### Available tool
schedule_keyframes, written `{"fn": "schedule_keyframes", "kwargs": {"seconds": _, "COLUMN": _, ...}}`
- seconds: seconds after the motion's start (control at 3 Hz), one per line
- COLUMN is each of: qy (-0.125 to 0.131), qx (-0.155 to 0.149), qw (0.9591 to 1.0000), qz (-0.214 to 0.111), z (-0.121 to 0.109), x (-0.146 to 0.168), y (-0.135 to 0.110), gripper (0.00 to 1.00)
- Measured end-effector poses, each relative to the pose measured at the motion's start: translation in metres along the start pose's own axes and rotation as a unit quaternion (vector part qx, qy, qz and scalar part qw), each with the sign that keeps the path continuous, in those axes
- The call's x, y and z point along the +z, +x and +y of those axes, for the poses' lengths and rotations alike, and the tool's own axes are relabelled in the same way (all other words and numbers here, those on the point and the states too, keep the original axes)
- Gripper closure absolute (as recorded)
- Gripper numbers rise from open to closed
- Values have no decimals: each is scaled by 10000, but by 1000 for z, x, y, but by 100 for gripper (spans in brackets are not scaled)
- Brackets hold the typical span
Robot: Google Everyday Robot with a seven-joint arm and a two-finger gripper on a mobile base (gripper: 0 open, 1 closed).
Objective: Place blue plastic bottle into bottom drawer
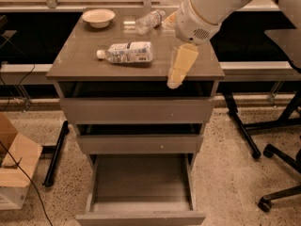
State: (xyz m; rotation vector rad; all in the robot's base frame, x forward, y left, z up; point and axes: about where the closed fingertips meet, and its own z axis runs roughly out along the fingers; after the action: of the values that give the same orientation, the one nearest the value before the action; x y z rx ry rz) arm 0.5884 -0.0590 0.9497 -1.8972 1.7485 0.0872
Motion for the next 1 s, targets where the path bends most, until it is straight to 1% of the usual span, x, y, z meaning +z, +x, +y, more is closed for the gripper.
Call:
{"fn": "schedule_keyframes", "kwargs": {"seconds": 0.33, "qy": 175, "qx": 259, "qw": 9992, "qz": -245, "z": -28, "x": 32, "y": -13, "gripper": 0}}
{"fn": "schedule_keyframes", "kwargs": {"seconds": 0.67, "qy": 300, "qx": 401, "qw": 9982, "qz": -344, "z": -57, "x": 56, "y": -18, "gripper": 0}}
{"fn": "schedule_keyframes", "kwargs": {"seconds": 1.0, "qy": 348, "qx": 386, "qw": 9978, "qz": -421, "z": -86, "x": 78, "y": -19, "gripper": 0}}
